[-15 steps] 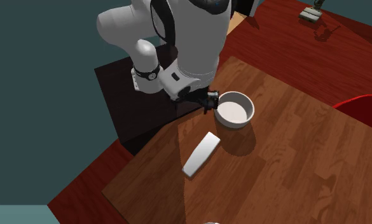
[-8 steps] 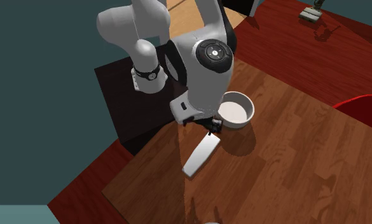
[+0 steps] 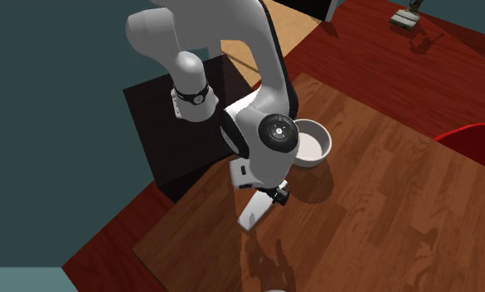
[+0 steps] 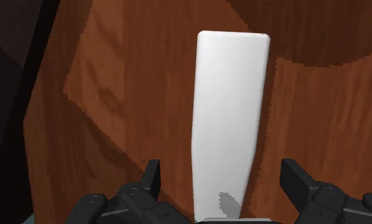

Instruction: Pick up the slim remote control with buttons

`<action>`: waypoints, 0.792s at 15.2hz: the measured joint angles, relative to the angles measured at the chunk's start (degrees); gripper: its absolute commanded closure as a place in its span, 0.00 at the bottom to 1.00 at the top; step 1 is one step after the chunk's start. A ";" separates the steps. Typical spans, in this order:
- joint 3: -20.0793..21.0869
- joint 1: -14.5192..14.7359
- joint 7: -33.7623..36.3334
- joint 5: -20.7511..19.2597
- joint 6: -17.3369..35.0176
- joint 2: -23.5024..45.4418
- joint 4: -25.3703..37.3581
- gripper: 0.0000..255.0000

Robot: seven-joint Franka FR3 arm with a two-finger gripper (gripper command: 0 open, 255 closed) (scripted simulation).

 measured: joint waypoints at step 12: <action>-6.41 4.38 10.00 -8.87 8.43 12.84 4.11 1.00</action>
